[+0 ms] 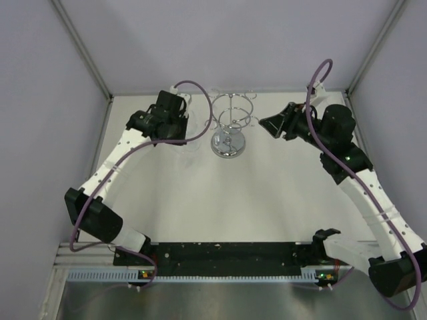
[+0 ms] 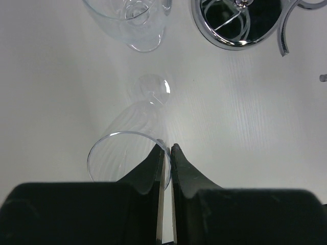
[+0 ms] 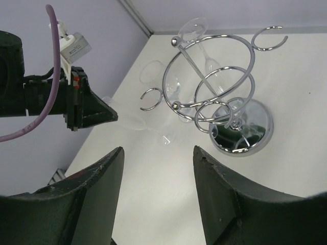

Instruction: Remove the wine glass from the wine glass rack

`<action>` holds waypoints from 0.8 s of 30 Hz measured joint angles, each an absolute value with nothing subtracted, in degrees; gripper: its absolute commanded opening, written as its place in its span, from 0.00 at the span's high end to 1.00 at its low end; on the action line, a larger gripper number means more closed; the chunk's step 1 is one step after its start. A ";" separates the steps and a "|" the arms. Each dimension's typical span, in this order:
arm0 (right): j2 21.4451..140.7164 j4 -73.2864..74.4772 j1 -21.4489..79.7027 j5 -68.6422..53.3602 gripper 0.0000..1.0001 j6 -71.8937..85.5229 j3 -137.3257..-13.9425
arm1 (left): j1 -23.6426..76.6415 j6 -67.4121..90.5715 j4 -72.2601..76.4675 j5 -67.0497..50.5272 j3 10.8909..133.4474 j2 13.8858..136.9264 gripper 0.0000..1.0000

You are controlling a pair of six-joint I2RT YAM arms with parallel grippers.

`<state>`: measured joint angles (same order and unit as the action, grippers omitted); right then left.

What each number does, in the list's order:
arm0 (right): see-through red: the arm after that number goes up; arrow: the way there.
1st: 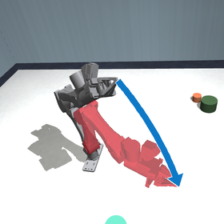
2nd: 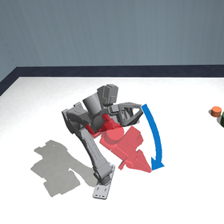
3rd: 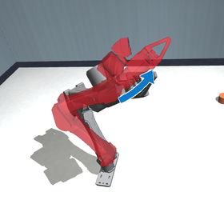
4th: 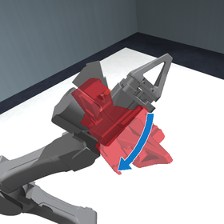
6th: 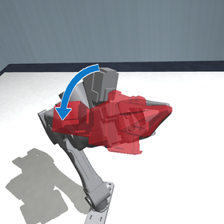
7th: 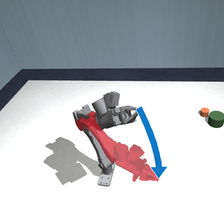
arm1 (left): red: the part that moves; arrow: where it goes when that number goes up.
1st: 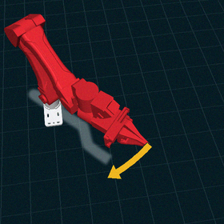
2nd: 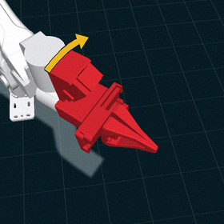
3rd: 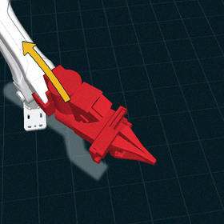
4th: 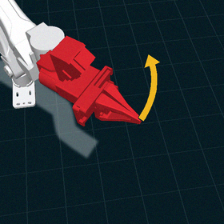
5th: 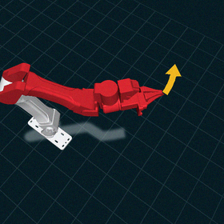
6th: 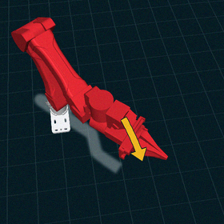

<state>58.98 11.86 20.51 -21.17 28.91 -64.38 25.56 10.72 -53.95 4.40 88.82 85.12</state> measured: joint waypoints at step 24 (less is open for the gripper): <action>61.43 11.05 20.51 -21.04 0.43 27.97 -64.14 | 27.44 10.04 -55.70 5.17 92.23 92.86 0.79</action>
<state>61.43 11.05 20.51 -21.04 27.97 -64.14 27.44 10.04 -55.70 5.17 92.23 92.86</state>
